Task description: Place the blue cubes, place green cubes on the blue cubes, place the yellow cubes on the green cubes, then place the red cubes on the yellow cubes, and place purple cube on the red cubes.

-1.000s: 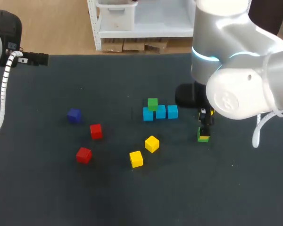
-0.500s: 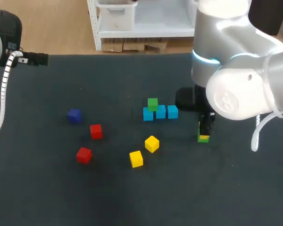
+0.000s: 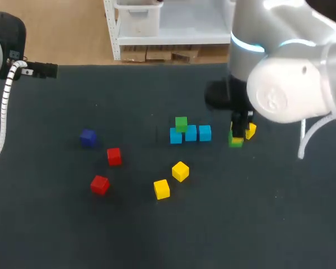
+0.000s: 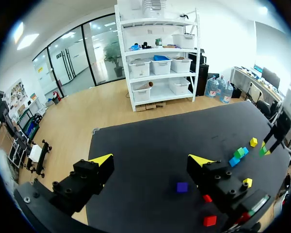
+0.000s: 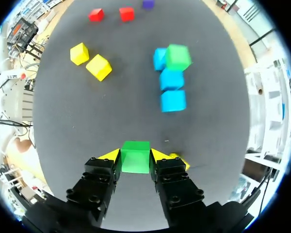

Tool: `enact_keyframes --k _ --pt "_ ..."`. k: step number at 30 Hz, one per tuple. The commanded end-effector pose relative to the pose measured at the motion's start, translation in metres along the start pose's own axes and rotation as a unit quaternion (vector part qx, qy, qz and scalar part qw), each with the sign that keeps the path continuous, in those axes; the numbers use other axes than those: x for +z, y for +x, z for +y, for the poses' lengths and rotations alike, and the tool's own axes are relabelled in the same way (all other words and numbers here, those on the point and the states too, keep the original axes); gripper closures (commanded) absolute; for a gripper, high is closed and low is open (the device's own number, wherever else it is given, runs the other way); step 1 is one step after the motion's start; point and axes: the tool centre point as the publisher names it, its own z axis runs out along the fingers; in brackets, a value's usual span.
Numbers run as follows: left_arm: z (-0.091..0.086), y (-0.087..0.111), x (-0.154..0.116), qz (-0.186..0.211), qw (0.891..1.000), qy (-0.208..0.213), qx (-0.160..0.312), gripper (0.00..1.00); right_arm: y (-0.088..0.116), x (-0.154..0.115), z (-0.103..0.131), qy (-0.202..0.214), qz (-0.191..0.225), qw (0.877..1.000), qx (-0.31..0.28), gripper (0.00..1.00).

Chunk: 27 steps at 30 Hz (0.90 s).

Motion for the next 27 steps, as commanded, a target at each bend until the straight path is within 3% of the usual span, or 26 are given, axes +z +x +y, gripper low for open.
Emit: enact_keyframes --k 1,13,27 --pt "0.002 -0.001 0.000 0.001 1.000 0.004 0.001 0.00 -0.016 -0.018 -0.014 -0.003 -0.008 1.000 -0.011 1.00" --pt "0.002 -0.001 0.000 0.001 1.000 0.004 0.001 0.00 -0.071 -0.011 -0.045 -0.010 -0.025 0.999 -0.038 1.00" --pt "0.002 -0.001 0.000 0.001 1.000 0.004 0.001 0.00 -0.074 0.016 -0.058 -0.006 0.008 0.999 -0.035 1.00"
